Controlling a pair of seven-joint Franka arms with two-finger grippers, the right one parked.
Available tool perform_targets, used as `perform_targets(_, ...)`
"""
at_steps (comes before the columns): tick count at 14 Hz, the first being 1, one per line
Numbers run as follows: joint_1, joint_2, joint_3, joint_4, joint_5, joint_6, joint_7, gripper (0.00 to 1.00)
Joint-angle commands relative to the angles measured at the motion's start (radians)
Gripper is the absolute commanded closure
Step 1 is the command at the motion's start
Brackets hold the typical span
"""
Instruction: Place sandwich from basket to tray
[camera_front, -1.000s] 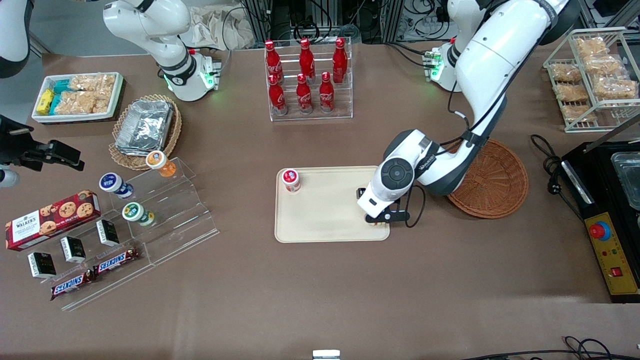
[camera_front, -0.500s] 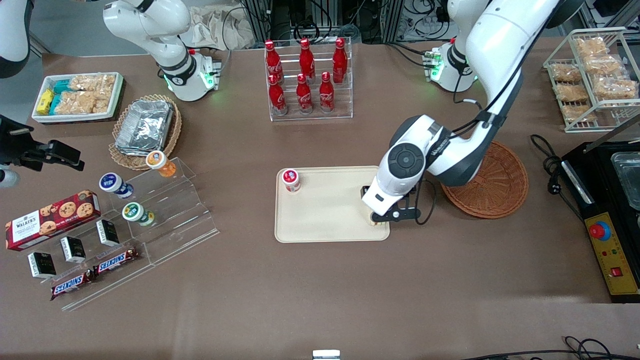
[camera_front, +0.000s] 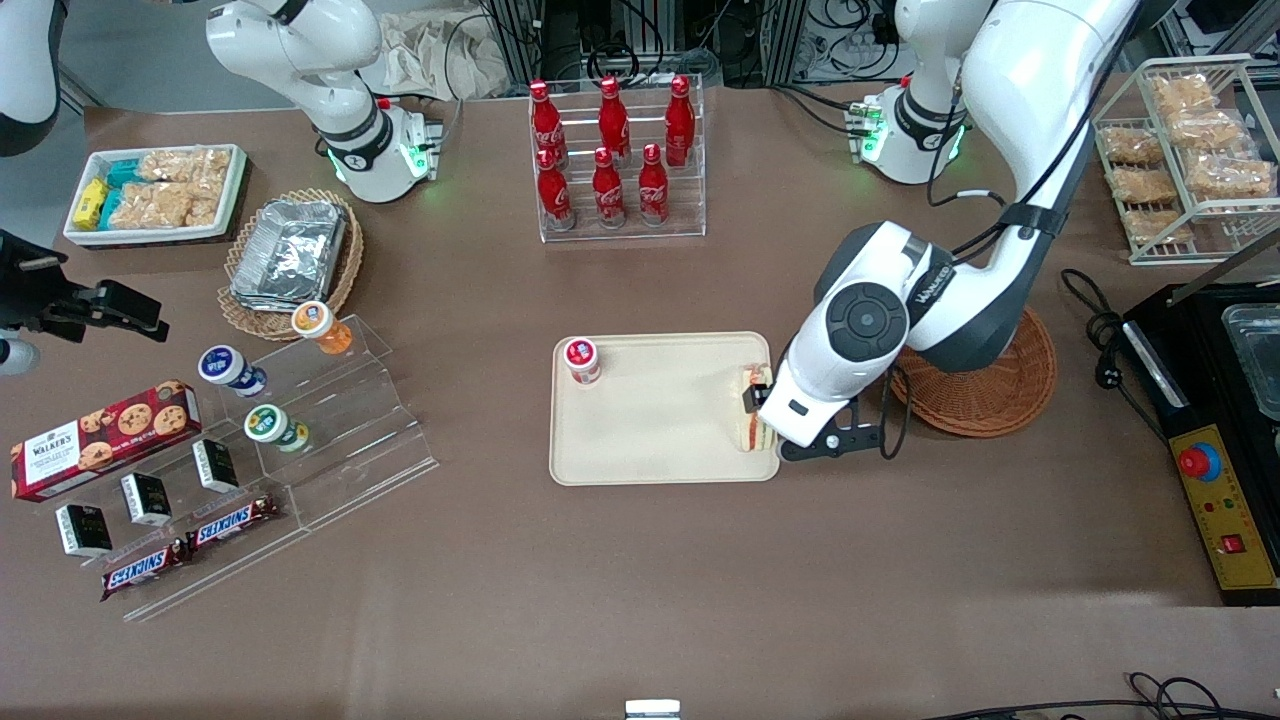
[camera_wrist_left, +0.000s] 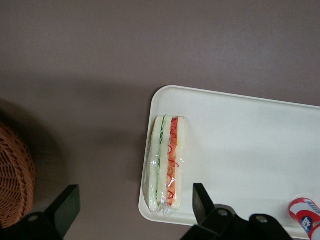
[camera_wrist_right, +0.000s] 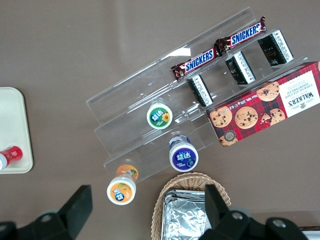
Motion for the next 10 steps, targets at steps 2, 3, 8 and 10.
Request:
perform_targets(2,0.061,-0.072,-0.002,0.017,-0.021,-0.096,0.154,0.00)
perform_targets(3,0.088,-0.095,0.000,0.016,-0.021,-0.131,0.222,0.00)
perform_targets(8,0.129,-0.192,0.112,0.002,-0.022,-0.191,0.481,0.00)
perform_targets(10,0.129,-0.241,0.176,-0.003,-0.036,-0.222,0.573,0.00)
